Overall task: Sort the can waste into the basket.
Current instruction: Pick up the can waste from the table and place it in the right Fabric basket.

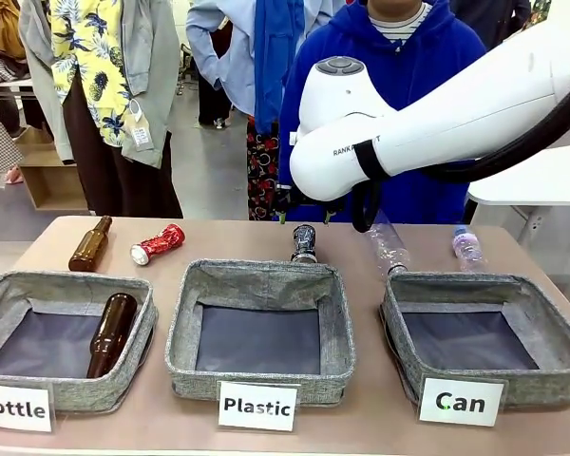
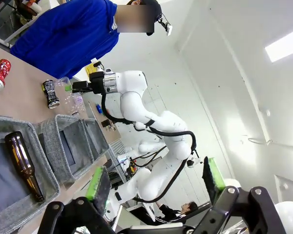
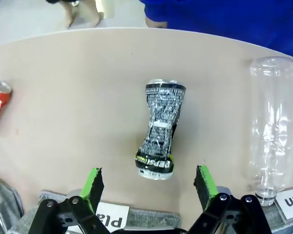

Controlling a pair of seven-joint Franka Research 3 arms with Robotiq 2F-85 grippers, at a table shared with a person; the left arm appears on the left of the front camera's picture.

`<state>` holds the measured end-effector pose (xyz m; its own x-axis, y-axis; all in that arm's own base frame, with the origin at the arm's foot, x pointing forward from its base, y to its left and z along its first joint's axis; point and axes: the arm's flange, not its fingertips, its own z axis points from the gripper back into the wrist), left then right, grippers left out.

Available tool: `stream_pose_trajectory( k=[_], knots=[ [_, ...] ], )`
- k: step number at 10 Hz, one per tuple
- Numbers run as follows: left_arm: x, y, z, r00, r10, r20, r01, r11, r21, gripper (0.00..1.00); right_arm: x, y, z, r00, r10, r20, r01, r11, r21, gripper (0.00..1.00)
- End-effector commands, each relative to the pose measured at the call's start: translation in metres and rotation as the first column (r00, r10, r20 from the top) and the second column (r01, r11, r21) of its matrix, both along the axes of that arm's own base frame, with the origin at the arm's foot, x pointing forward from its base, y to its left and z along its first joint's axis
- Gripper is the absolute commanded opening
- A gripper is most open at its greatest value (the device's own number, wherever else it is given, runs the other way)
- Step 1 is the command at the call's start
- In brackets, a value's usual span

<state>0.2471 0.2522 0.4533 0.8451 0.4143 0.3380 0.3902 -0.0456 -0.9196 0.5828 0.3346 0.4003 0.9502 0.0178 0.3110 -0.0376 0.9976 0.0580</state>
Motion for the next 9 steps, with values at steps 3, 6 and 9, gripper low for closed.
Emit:
stream_pose_trajectory(
  k=[3,6,9],
  knots=[
    [-0.001,0.0,0.006,1.0,-0.001,0.001,0.001,1.0,-0.015,1.0,0.031,0.013,-0.018,0.997,-0.07,0.015,0.07,0.997,-0.011,1.0],
    [-0.001,0.0,0.006,1.0,-0.001,0.001,0.001,1.0,-0.015,1.0,0.02,0.017,-0.02,0.994,-0.107,0.025,0.108,0.994,-0.036,1.0],
    [-0.001,0.0,0.006,1.0,-0.001,0.001,0.001,1.0,-0.015,1.0,-0.118,0.035,0.05,0.992,0.084,0.097,-0.071,0.988,-0.135,1.0]
  ],
)
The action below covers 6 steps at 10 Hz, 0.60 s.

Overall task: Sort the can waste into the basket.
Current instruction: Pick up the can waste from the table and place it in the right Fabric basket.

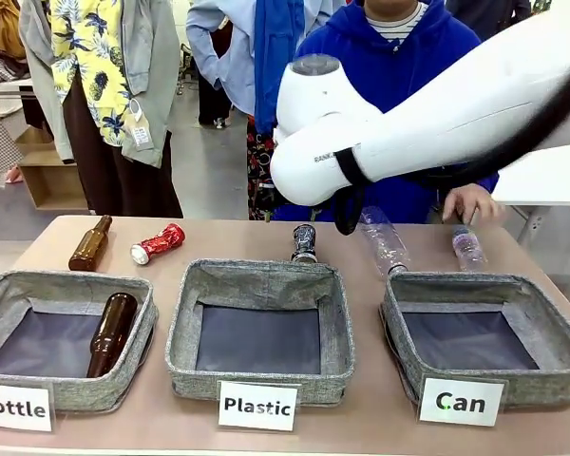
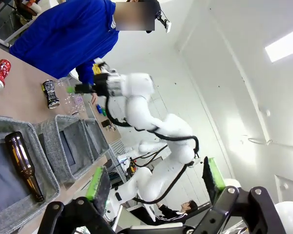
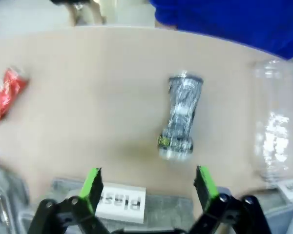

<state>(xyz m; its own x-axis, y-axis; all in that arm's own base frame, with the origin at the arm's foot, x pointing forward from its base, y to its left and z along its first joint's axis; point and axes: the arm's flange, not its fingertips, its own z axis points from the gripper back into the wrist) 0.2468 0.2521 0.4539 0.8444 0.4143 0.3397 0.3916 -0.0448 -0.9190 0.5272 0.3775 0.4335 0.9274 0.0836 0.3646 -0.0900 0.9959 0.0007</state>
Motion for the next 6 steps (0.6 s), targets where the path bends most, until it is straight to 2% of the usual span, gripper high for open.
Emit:
stream_pose_trajectory(
  k=[1,2,3,5,6],
  knots=[
    [0.0,0.001,0.005,1.0,-0.002,0.0,0.002,1.0,-0.016,1.0,-0.1,0.006,0.02,0.993,0.061,0.105,-0.047,0.99,-0.13,1.0],
    [0.0,0.001,0.005,1.0,-0.002,0.0,0.002,1.0,-0.016,1.0,-0.129,0.026,0.017,0.975,0.107,0.194,-0.075,0.984,-0.164,1.0],
    [0.0,0.001,0.005,1.0,-0.002,0.0,0.002,1.0,-0.016,1.0,-0.16,0.046,0.023,0.943,0.237,0.234,-0.192,0.961,-0.2,1.0],
    [0.0,0.001,0.005,1.0,-0.002,0.0,0.002,1.0,-0.016,1.0,-0.187,0.051,0.036,0.916,0.332,0.225,-0.286,0.934,-0.216,1.0],
    [0.0,0.001,0.005,1.0,-0.002,0.0,0.002,1.0,-0.016,1.0,-0.197,0.039,0.043,0.912,0.37,0.179,-0.333,0.92,-0.209,1.0]
  ],
)
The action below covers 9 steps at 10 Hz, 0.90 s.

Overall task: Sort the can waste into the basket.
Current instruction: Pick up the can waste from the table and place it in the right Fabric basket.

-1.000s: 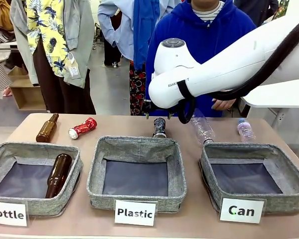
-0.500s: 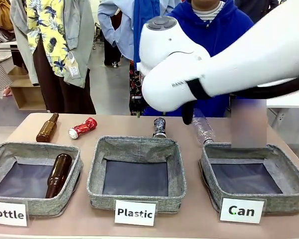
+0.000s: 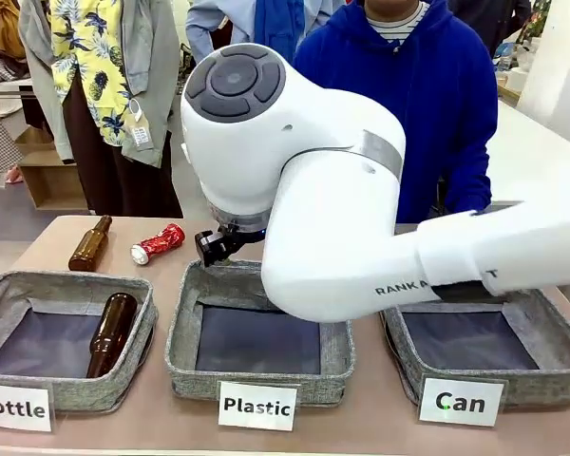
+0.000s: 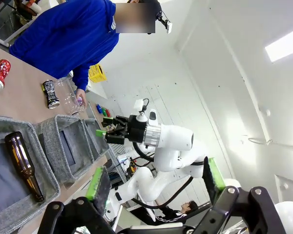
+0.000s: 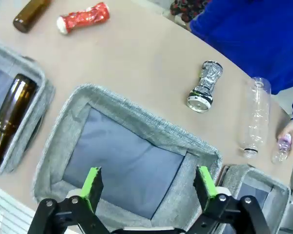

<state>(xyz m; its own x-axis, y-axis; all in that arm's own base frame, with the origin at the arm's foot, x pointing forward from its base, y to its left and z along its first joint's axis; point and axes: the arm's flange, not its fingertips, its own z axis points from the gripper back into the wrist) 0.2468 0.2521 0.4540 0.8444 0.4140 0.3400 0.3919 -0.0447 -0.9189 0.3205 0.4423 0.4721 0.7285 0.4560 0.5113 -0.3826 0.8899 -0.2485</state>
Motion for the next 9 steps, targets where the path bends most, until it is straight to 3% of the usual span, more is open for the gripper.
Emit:
stream_pose_trajectory(
  k=[1,3,4,5,7,8,9],
  knots=[
    [0.0,0.001,0.005,1.0,-0.001,-0.001,0.001,1.0,-0.016,1.0,0.005,-0.049,0.016,0.995,0.005,-0.096,-0.004,1.0,0.007,1.0],
    [0.0,0.001,0.005,1.0,-0.001,-0.001,0.001,1.0,-0.016,1.0,-0.003,-0.145,0.056,0.929,-0.043,-0.368,0.068,0.996,0.055,1.0],
    [0.0,0.001,0.005,1.0,-0.001,-0.001,0.001,1.0,-0.016,1.0,-0.002,-0.194,0.075,0.884,-0.047,-0.464,0.131,0.98,0.151,1.0],
    [0.0,0.001,0.005,1.0,-0.001,-0.001,0.001,1.0,-0.016,1.0,-0.003,-0.242,0.08,0.859,-0.001,-0.511,0.157,0.952,0.262,1.0],
    [0.0,0.001,0.005,1.0,-0.001,-0.001,0.001,1.0,-0.016,1.0,-0.018,-0.342,0.067,0.846,0.016,-0.534,0.248,0.874,0.419,1.0],
    [0.0,0.001,0.005,1.0,-0.001,-0.001,0.001,1.0,-0.016,1.0,-0.019,-0.393,0.059,0.827,-0.018,-0.562,0.361,0.783,0.506,1.0],
    [0.0,0.001,0.005,1.0,-0.001,-0.001,0.001,1.0,-0.016,1.0,-0.018,-0.44,0.047,0.815,0.026,-0.579,0.396,0.705,0.589,1.0]
  ],
)
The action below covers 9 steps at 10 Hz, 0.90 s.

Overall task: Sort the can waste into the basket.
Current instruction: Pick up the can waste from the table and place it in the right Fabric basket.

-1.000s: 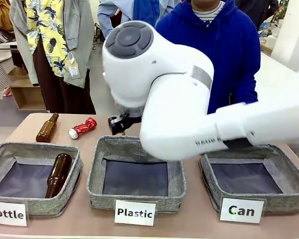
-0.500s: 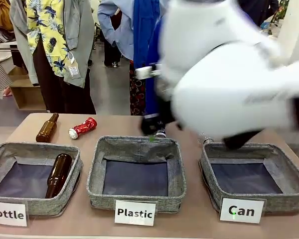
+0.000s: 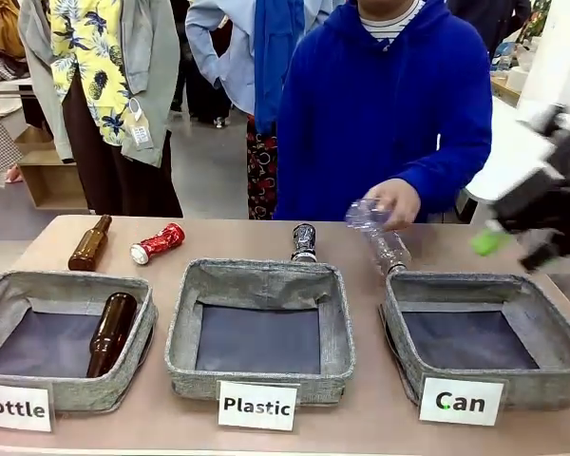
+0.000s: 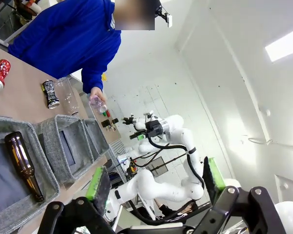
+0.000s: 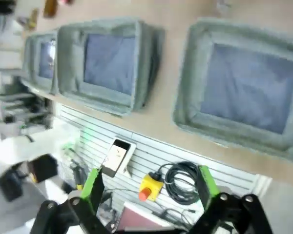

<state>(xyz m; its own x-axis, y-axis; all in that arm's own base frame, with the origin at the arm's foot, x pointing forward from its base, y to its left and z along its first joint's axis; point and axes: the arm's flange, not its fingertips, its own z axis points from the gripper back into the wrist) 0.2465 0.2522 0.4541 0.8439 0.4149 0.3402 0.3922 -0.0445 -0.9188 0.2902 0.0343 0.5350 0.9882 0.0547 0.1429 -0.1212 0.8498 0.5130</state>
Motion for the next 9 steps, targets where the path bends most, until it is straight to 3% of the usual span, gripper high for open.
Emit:
stream_pose_trajectory(
  k=[1,3,6,7,9],
  knots=[
    [0.0,0.0,0.005,1.0,-0.002,-0.001,0.002,1.0,-0.016,1.0,0.019,-0.078,-0.033,0.991,-0.125,-0.05,0.133,0.966,0.222,1.0],
    [0.0,0.0,0.005,1.0,-0.002,-0.001,0.002,1.0,-0.016,1.0,0.036,-0.144,-0.071,0.991,-0.104,-0.083,0.132,0.868,0.478,1.0],
    [0.0,0.0,0.005,1.0,-0.002,-0.001,0.002,1.0,-0.016,1.0,0.065,-0.21,-0.127,0.993,-0.103,-0.064,0.117,0.657,0.745,1.0],
    [0.0,0.0,0.005,1.0,-0.002,-0.001,0.002,1.0,-0.016,1.0,0.068,-0.215,-0.133,0.993,-0.111,-0.045,0.105,0.629,0.77,1.0],
    [0.0,0.0,0.005,1.0,-0.002,-0.001,0.002,1.0,-0.016,1.0,0.072,-0.211,-0.129,0.989,-0.14,-0.044,0.124,0.641,0.758,1.0]
  ],
)
